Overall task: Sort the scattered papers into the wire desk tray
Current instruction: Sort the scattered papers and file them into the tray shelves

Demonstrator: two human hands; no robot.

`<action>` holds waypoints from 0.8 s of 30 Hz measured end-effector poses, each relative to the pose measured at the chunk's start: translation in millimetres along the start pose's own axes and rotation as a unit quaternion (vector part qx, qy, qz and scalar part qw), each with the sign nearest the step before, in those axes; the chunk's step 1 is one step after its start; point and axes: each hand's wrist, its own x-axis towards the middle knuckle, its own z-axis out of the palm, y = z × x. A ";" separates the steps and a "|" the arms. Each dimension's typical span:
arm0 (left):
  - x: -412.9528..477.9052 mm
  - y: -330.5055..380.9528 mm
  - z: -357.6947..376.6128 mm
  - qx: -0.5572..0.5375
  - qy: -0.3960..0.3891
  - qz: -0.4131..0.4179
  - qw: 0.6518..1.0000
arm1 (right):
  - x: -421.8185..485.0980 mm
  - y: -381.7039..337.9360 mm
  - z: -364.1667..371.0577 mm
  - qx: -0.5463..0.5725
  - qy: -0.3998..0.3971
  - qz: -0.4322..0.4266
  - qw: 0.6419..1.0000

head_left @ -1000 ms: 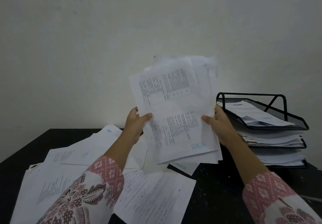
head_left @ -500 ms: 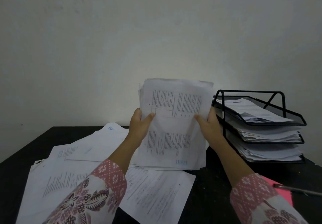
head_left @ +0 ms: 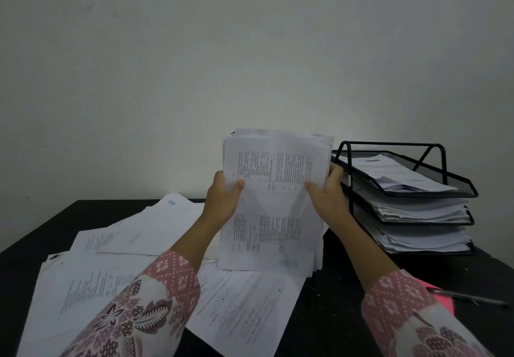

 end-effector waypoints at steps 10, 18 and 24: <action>-12.2 -18.9 6.2 -0.022 -0.020 -0.070 0.997 | -9.3 24.9 -2.6 -0.007 -0.036 0.061 0.997; -23.2 -22.8 10.6 -0.012 -0.021 -0.080 0.997 | -13.9 34.7 -6.3 -0.050 -0.054 0.086 0.994; -22.9 -2.0 16.8 0.022 -0.002 0.025 0.999 | -8.7 10.6 -29.0 -0.018 -0.002 0.041 0.999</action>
